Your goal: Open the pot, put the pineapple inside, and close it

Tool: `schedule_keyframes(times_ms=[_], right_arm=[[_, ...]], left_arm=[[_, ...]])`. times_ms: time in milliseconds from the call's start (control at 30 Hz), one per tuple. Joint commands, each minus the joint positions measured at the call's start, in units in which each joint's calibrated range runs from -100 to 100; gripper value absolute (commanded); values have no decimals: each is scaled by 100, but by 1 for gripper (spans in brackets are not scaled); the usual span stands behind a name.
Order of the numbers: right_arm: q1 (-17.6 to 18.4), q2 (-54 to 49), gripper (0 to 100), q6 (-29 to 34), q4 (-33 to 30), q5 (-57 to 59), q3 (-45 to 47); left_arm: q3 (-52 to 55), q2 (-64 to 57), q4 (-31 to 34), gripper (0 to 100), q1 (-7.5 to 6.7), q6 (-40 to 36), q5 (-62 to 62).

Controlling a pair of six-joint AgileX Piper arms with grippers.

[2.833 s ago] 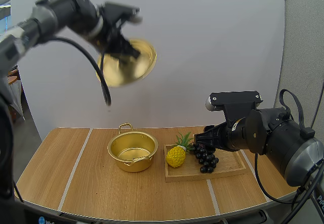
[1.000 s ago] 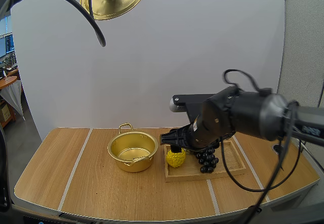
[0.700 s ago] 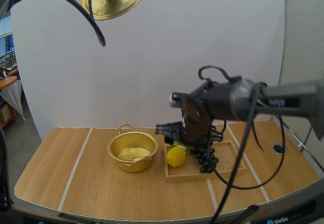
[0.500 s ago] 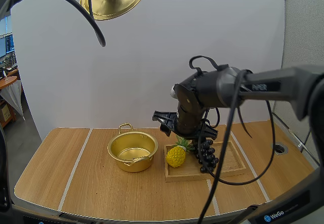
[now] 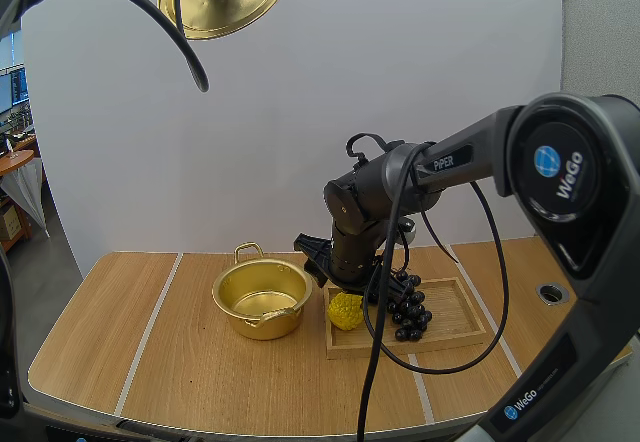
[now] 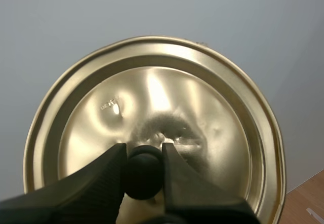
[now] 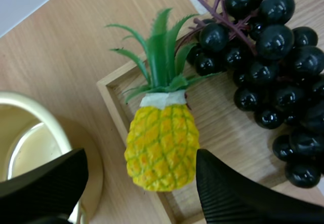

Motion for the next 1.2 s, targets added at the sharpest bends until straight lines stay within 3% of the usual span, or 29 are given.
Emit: schedule_keyframes(times_ms=[0, 1100, 1167], right_arm=[[-108, 11, 100, 71, -31, -50, -32], [-178, 969, 100, 83, -31, -729, -32], [-178, 969, 75, 83, -31, -729, -32]], left_arm=[[-40, -29, -37, 0, -20, -25, -61], [-40, -29, -37, 0, -20, -25, -61], [-40, -29, -37, 0, -20, -25, -61]])
